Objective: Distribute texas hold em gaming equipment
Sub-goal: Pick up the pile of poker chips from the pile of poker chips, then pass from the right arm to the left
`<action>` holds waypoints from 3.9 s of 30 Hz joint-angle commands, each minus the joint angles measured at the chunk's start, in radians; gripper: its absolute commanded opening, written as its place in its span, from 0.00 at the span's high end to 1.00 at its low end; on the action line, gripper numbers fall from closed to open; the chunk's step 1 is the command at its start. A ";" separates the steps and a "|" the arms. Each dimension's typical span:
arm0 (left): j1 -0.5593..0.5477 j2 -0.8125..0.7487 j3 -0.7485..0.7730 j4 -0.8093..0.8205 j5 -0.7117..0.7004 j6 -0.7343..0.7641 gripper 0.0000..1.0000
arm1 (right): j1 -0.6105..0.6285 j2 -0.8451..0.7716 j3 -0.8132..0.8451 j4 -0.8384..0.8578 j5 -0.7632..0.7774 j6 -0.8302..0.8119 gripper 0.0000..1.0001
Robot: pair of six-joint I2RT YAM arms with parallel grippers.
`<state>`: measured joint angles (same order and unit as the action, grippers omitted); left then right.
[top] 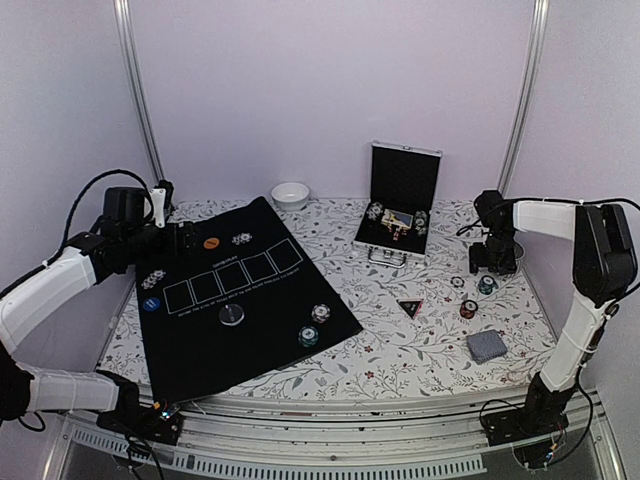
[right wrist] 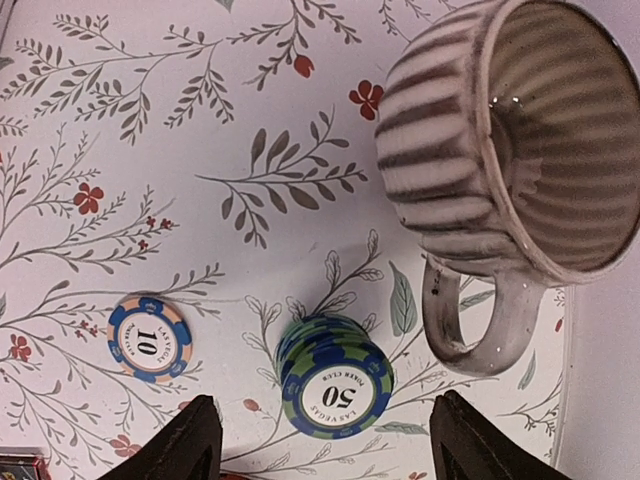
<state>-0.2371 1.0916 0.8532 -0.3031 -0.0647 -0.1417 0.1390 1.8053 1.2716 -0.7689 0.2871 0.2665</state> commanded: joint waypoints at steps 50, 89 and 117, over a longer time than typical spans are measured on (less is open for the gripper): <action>0.007 0.003 -0.011 0.018 -0.007 0.014 0.02 | -0.081 0.055 -0.042 0.054 -0.093 -0.060 0.95; -0.255 0.115 -0.177 0.522 0.852 -0.523 0.16 | 0.966 0.305 0.836 -0.175 -0.260 -0.370 0.97; -0.354 0.390 -0.112 0.621 1.009 -0.599 0.57 | 1.004 0.356 0.887 -0.169 -0.117 -0.398 0.98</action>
<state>-0.5602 1.4551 0.7124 0.3046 0.9012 -0.7460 1.1427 2.1525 2.1216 -0.9813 0.1101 -0.1295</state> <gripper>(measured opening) 0.480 0.392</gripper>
